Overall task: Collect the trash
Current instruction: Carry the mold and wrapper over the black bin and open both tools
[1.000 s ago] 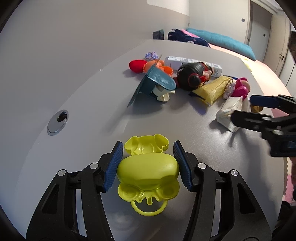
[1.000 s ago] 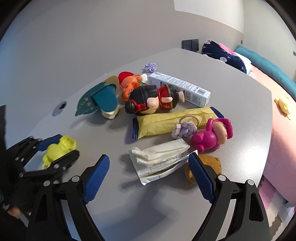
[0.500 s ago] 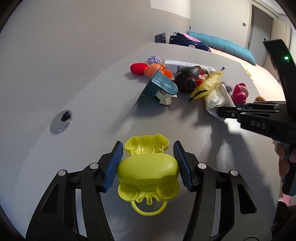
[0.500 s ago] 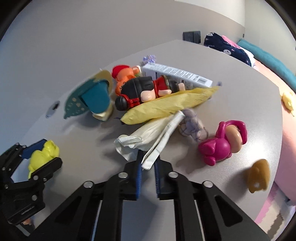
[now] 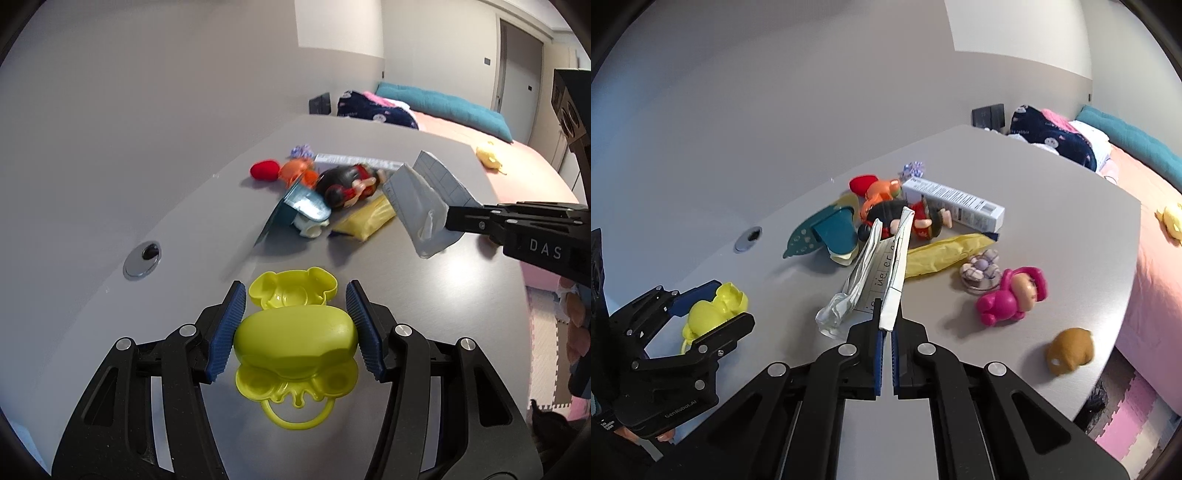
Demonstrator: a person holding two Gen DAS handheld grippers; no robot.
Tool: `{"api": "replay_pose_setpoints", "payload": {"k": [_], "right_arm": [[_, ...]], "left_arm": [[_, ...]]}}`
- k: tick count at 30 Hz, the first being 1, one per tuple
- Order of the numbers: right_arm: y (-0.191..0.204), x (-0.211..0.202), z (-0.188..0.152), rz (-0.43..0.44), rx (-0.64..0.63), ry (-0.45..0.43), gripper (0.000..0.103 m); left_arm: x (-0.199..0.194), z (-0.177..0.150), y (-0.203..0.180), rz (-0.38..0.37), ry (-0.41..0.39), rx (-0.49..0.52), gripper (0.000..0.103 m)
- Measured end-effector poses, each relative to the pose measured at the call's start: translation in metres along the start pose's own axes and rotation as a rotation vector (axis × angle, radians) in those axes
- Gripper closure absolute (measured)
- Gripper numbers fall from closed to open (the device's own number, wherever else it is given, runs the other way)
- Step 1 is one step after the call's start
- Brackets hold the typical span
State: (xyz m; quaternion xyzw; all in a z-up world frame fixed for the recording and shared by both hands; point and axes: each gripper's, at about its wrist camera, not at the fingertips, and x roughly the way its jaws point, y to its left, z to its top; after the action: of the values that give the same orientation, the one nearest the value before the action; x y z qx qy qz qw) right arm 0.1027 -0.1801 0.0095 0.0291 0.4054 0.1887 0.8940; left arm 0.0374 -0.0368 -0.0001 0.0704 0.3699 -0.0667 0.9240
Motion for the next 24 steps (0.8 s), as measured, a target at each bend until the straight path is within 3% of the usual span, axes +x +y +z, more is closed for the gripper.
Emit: {"api": "replay_pose_setpoints", "payload": {"k": [11, 24], "right_arm": [[-0.052, -0.058, -0.008, -0.028, 0.054, -0.073, 0.099], [-0.141, -0.108, -0.033, -0.127, 0.191, -0.118, 0.099]], "left_arm": [[-0.012, 0.026, -0.059, -0.066, -0.043, 0.017, 0.047], [0.006, 0.062, -0.166, -0.225, -0.055, 0.120, 0.047]]}}
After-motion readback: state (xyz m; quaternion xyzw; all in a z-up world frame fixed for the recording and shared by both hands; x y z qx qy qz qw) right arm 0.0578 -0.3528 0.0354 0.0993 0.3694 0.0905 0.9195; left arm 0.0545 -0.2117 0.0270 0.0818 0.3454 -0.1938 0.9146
